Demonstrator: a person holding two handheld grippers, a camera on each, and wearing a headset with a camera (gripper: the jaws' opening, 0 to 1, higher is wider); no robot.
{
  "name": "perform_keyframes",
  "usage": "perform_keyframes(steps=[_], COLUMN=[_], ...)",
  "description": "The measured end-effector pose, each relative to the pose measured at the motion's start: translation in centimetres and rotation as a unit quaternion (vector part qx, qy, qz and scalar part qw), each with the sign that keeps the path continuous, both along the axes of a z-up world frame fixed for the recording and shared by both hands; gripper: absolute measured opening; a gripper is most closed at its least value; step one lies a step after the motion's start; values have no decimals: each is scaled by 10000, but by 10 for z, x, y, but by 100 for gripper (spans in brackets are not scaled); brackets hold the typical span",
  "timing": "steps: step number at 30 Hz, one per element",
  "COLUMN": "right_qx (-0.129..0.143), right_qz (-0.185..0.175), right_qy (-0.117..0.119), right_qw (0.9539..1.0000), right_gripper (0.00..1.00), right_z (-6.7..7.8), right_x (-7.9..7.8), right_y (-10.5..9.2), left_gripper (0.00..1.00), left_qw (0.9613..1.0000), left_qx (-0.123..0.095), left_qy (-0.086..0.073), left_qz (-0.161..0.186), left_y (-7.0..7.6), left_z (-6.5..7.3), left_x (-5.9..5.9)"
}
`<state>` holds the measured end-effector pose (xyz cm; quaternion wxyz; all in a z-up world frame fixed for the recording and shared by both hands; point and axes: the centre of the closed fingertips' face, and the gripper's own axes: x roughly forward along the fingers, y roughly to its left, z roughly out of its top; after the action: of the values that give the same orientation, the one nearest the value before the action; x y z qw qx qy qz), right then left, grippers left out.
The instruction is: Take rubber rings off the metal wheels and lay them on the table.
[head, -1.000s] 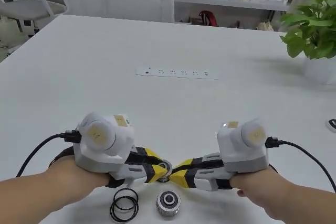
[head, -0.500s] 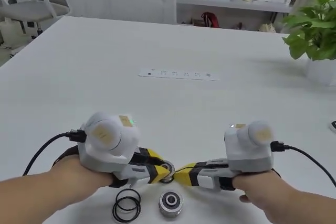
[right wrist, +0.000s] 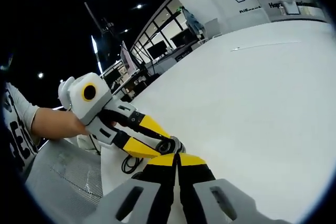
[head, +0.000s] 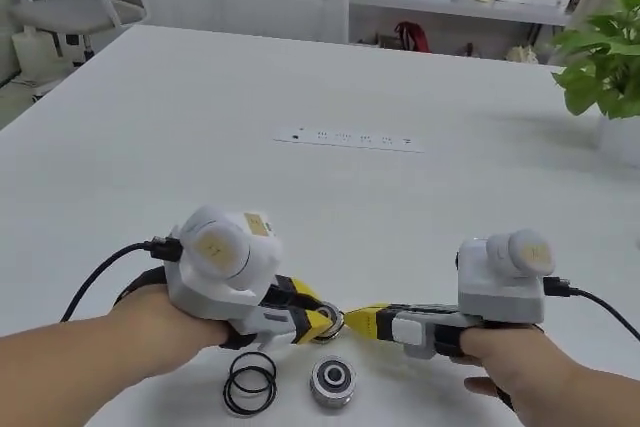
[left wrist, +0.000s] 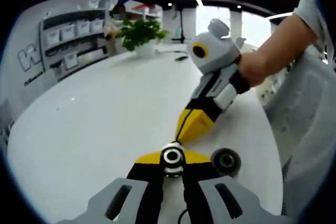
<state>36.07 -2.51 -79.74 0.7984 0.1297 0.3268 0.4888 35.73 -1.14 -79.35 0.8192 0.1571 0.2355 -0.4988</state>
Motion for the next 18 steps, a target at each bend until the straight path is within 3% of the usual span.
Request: perform_keyframes(steps=[6, 18], right_qx=[181, 238], right_qz=[-143, -138], right_qy=[228, 401], right_qw=[9995, 9988], right_gripper=[0, 0], right_z=[2, 5], right_x=[0, -2], right_y=[1, 4], left_gripper=[12, 12], left_qw=[10000, 10000], left_qx=[2, 88], left_qy=[1, 10], left_qz=[18, 6], left_y=[0, 0], left_z=[0, 0], left_x=[0, 0])
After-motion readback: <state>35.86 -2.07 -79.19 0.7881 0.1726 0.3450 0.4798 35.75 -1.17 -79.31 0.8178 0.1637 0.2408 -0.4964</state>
